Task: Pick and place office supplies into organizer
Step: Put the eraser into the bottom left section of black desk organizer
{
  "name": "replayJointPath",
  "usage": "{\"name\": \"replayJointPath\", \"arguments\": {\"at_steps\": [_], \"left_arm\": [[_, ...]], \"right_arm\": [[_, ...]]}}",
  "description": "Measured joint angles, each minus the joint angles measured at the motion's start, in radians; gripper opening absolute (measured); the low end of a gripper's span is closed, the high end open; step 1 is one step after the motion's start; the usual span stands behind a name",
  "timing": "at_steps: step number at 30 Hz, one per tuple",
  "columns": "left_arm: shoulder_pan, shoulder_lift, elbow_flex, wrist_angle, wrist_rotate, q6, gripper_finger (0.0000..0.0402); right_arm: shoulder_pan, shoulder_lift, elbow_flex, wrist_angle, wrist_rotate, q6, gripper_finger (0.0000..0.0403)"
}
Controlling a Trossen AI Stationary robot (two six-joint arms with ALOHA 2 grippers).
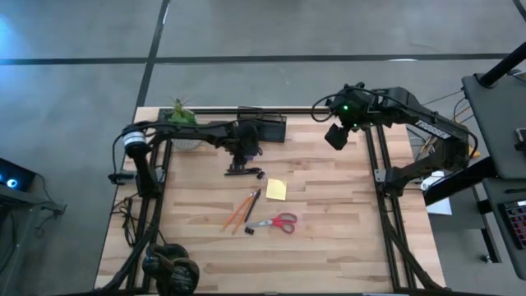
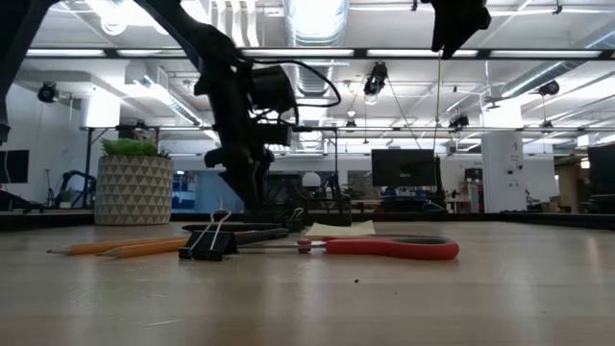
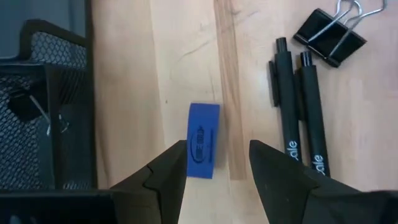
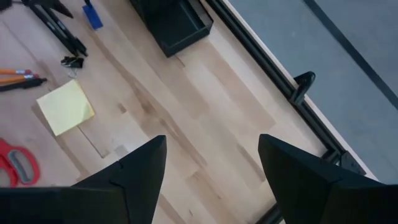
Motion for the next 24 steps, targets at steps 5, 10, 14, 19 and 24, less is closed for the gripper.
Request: {"name": "replayJointPath", "arguments": {"at_steps": [5,10,14,19,24], "left_arm": [[0.001,0.042,0.013,0.008,0.000,0.000,0.0159],[0.002,0.081,0.026,0.007,0.015,0.002,0.0159],[0.003,0.098,0.035,0.006,0.017,0.001,0.0149],[0.009,0.097,0.035,0.014,0.008,0.002,0.0106],[0.025,0.080,0.033,0.016,-0.040,0.006,0.0079]], "right_arm": [[0.000,-0.010,-0.011,0.007,0.000,-0.003,0.0249],[0.000,-0.020,-0.019,0.013,0.000,-0.002,0.0248],[0.000,-0.026,-0.019,0.016,0.001,-0.002,0.0247],[0.000,-0.028,-0.019,0.016,0.001,-0.002,0.0244],[0.000,-0.028,-0.019,0.018,0.001,-0.007,0.0245]]}}
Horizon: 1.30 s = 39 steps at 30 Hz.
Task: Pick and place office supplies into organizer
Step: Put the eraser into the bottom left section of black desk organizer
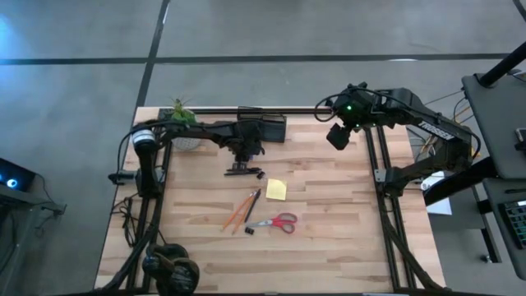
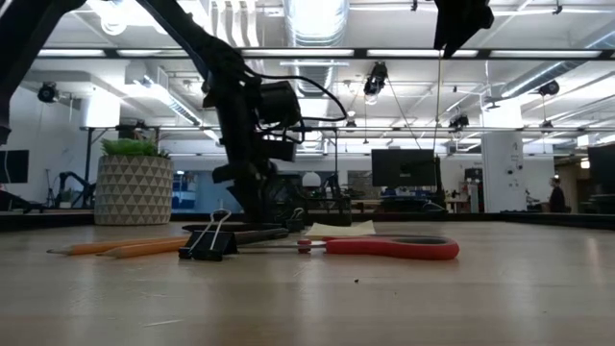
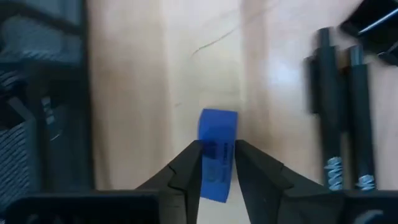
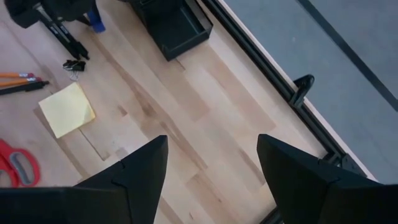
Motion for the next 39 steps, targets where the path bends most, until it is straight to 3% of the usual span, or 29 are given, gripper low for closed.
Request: {"name": "replayJointPath", "arguments": {"at_steps": [8,20,28,39], "left_arm": [[-0.005,-0.002,0.009,-0.016,-0.028,-0.005,0.0083],[-0.005,0.000,0.013,-0.018,-0.050,-0.008,0.0157],[0.005,0.000,0.008,-0.016,0.010,-0.006,0.0160],[0.055,0.025,0.003,-0.002,0.042,0.045,0.0160]], "right_arm": [[0.000,0.000,0.000,0.002,0.000,-0.007,0.0243],[-0.001,-0.001,0.000,0.002,-0.038,-0.045,0.0244],[-0.008,0.000,0.000,0.030,-0.053,-0.069,0.0243],[-0.007,0.000,0.000,0.077,-0.047,0.029,0.0238]]}}
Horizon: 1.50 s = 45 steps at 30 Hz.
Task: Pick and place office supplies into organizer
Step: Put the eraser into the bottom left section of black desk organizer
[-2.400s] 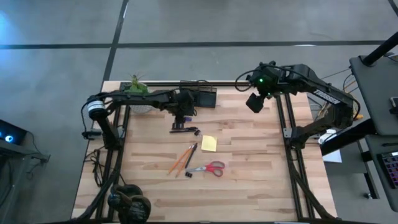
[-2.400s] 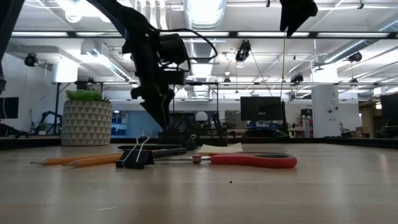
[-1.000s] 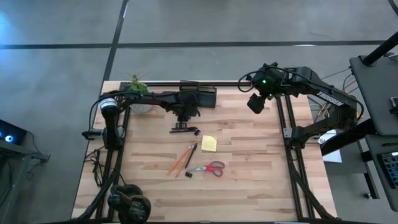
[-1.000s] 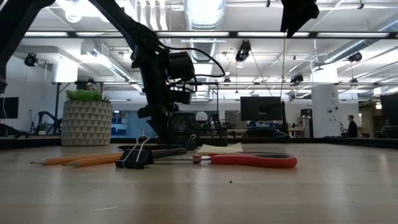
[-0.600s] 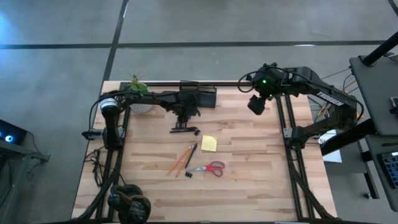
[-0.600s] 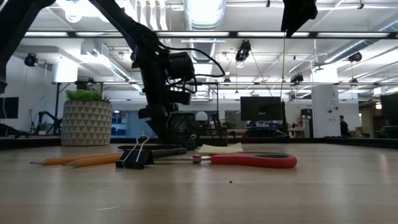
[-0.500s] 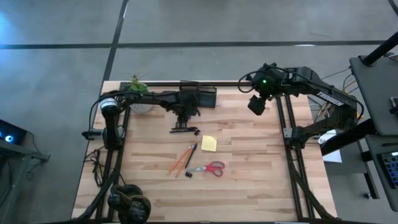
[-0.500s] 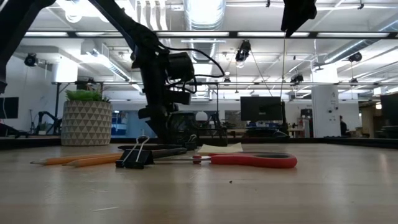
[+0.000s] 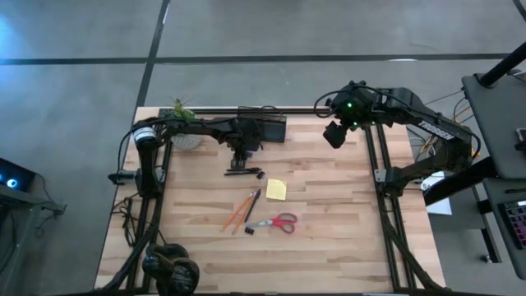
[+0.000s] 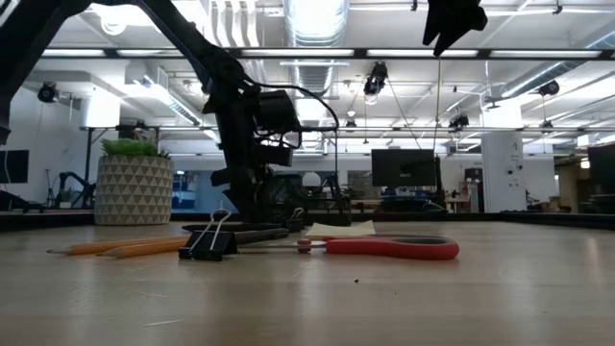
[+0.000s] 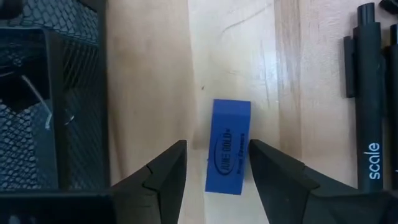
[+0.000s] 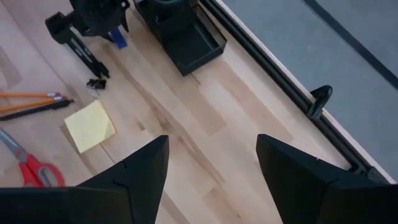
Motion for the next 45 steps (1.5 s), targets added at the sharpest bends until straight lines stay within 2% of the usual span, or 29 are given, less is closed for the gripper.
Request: {"name": "replayJointPath", "arguments": {"at_steps": [7,18,22,27,30,34,39,45], "left_arm": [[0.008,0.004,0.000,-0.002,0.044,-0.001,0.0154],[0.007,0.000,-0.002,-0.007,0.053,0.001,0.0062],[0.006,-0.016,0.003,-0.015,0.041,0.001,0.0043],[0.007,-0.066,0.050,-0.024,0.028,-0.024,0.0039],[0.006,-0.102,0.086,-0.059,-0.045,-0.023,0.0038],[0.028,-0.128,0.128,-0.049,-0.080,0.011,0.0038],[0.088,-0.080,0.152,-0.035,-0.162,0.057,0.0038],[0.140,-0.021,0.162,-0.031,-0.155,0.054,0.0038]], "right_arm": [[0.000,0.000,0.000,0.021,0.002,0.005,0.0237],[0.000,0.001,0.000,0.026,0.005,-0.024,0.0233],[-0.002,0.002,0.000,0.026,0.005,-0.035,0.0233],[-0.006,0.002,0.000,0.027,0.006,-0.046,0.0233],[-0.006,0.001,0.000,0.027,0.005,-0.047,0.0233],[-0.006,0.001,0.000,0.030,0.005,-0.049,0.0233],[-0.006,0.001,0.000,0.034,0.005,-0.054,0.0233],[-0.007,0.000,0.000,0.037,0.005,-0.046,0.0233]]}}
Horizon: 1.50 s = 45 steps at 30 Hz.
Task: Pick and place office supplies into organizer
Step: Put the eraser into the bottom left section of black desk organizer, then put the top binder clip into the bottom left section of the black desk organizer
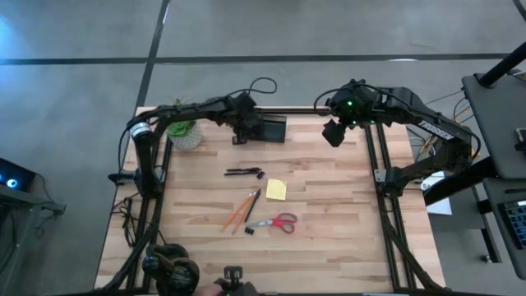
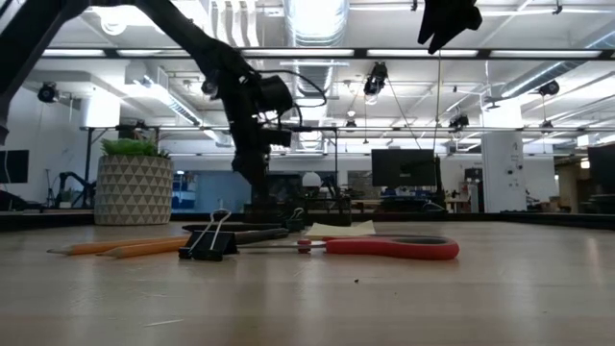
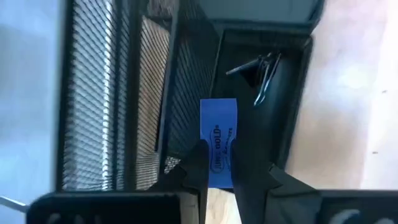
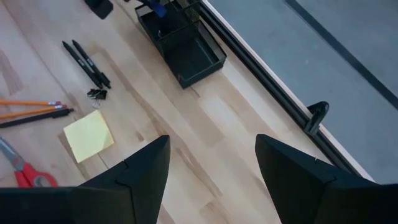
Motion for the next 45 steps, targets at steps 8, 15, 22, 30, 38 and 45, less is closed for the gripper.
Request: {"name": "replayJointPath", "arguments": {"at_steps": [8,15,22,30,38,45], "left_arm": [[0.004,0.028,0.000,0.014,0.009,-0.005,0.0046],[0.004,0.026,0.000,0.033,0.003,-0.028,0.0117],[-0.004,-0.006,0.000,-0.001,-0.020,-0.045,0.0173],[-0.087,-0.109,0.018,-0.081,0.222,-0.262,0.0178],[-0.225,-0.106,-0.002,-0.088,0.348,-0.008,0.0178],[-0.333,-0.105,-0.068,0.061,0.381,0.058,0.0178]], "right_arm": [[0.000,0.000,0.000,0.004,0.000,0.018,0.0233],[0.000,0.000,0.000,0.007,0.000,0.025,0.0233],[0.000,0.000,0.000,0.007,0.000,0.026,0.0233],[0.001,0.000,0.000,0.007,0.000,0.021,0.0233],[0.001,0.000,0.000,0.003,-0.007,-0.016,0.0233],[0.001,0.000,-0.001,-0.058,-0.037,-0.041,0.0233]]}}
